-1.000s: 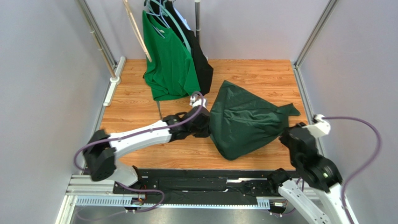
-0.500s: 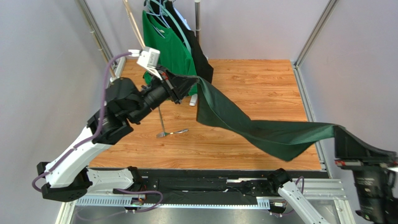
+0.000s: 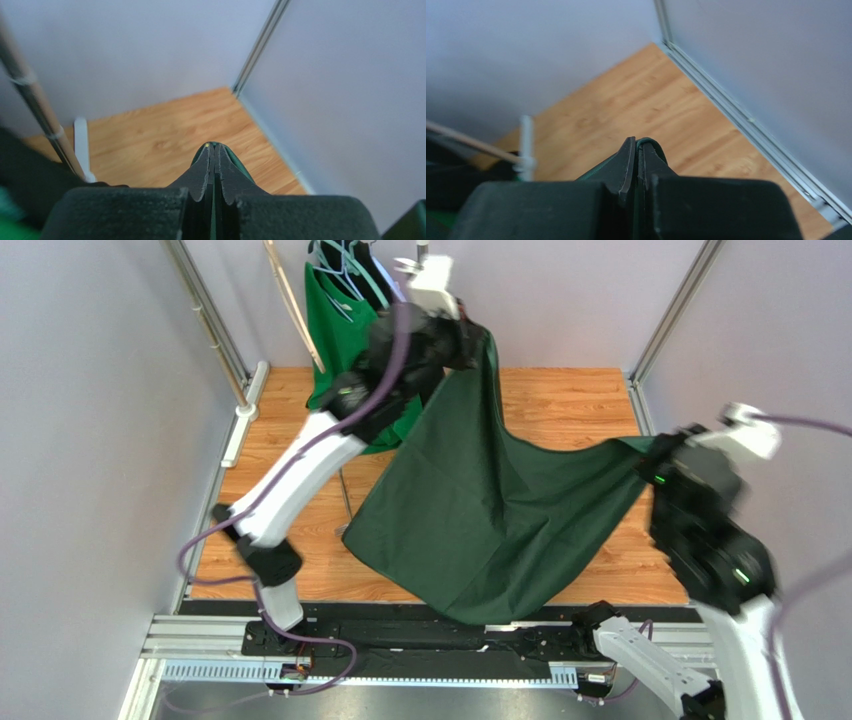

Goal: Fold the napkin into a case and place the utensils inside
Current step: Flatten out the crumpled napkin at the corner of the board.

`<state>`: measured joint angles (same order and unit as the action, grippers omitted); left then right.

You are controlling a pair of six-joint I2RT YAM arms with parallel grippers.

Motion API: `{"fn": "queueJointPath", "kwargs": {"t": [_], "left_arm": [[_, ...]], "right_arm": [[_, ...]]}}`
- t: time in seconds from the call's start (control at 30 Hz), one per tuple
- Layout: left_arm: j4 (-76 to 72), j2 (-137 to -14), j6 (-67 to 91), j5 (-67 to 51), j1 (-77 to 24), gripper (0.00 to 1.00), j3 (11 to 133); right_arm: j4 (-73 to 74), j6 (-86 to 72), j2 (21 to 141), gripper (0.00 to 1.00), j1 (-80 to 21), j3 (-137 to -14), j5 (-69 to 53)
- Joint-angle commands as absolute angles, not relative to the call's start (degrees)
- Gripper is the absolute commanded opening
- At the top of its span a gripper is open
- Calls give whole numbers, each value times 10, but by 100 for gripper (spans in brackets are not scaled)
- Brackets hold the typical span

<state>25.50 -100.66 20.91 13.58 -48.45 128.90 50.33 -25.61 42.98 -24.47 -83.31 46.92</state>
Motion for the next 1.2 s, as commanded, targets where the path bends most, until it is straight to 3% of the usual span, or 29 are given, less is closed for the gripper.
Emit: {"fn": "queueJointPath", "kwargs": {"t": [0.0,0.13,0.43,0.73,0.93,1.0,1.03,1.1,1.13,1.17], "left_arm": [[276,-1148,182,138,-459,0,1307],[147,-1233,142,168,-456,0,1256],[-46,-1424,113,213,-439,0,1322],[-106,-1535,167,217,-394,0,1417],[-161,-1588,216,199,-374,0,1458],[-164,-1605,236,196,-368,2,1481],[-148,-1608,239,202,-368,21,1493],[-129,-1599,237,206,-367,46,1493],[-101,-1593,232,199,-367,88,1494],[-87,-1574,215,187,-367,99,1493]], "right_arm": [[459,-277,504,0,-172,-717,541],[383,-299,566,0,-24,-608,445],[136,-244,768,0,96,-546,311],[70,-243,991,0,178,-669,167],[69,-217,1102,0,181,-785,148],[86,-207,1137,19,181,-842,144],[136,-207,1147,40,181,-870,149],[191,-226,1159,66,181,-914,186],[231,-234,1157,78,181,-920,198],[259,-239,1151,79,181,-929,207]]}}
